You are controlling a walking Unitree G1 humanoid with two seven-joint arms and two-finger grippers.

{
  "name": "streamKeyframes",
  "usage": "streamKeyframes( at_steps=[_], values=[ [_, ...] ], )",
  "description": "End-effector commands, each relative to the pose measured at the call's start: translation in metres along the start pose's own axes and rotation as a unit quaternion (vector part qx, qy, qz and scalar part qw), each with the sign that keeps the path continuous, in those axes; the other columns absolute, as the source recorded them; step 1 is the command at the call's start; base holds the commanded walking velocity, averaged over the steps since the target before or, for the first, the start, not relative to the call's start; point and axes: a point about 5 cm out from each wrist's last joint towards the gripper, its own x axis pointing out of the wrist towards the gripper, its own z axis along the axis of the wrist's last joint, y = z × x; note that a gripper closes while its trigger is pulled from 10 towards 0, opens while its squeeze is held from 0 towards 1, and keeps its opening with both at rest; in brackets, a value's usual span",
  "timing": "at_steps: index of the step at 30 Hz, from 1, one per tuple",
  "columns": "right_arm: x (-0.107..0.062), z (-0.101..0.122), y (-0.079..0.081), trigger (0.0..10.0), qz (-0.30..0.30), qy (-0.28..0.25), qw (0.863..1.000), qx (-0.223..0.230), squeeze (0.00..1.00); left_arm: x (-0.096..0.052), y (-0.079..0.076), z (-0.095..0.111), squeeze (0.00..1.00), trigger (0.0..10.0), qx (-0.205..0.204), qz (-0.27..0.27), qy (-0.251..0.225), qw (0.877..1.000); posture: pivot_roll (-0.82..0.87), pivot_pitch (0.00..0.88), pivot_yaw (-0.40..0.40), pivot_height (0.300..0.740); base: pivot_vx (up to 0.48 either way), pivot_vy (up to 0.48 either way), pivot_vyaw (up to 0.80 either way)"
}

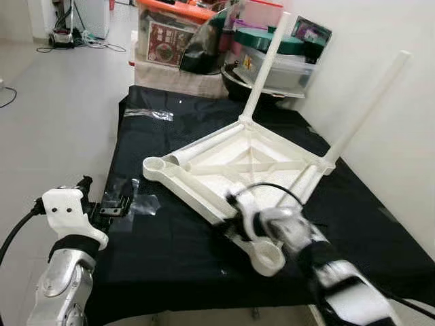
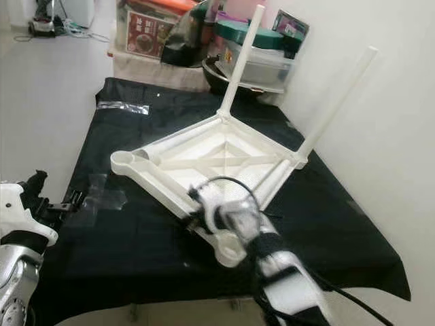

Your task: Building children table

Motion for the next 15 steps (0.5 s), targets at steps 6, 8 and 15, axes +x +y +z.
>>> streamKeyframes(
  at_steps=[6,8,15],
  values=[
    [-0.046,-0.039,0.01,0.0,0.172,0.101,0.947,-0.253,0.0,0.0,-0.006,-0.003,0.0,10.0,-0.011,-0.009,0.004,1.0,0.12,0.0,-0.224,0.74,0.0,0.0,0.0],
    [-0.053,-0.049,0.005,0.0,0.159,0.143,0.936,-0.28,0.0,0.0,-0.007,-0.003,0.0,10.0,-0.011,-0.01,0.004,1.0,0.12,0.0,-0.224,0.74,0.0,0.0,0.0],
    [-0.063,-0.05,-0.013,0.0,0.088,0.176,0.929,-0.314,0.0,0.001,-0.007,-0.003,0.0,10.0,-0.013,-0.013,0.006,1.0,0.12,0.0,-0.218,0.74,0.0,0.0,0.0]
  ],
)
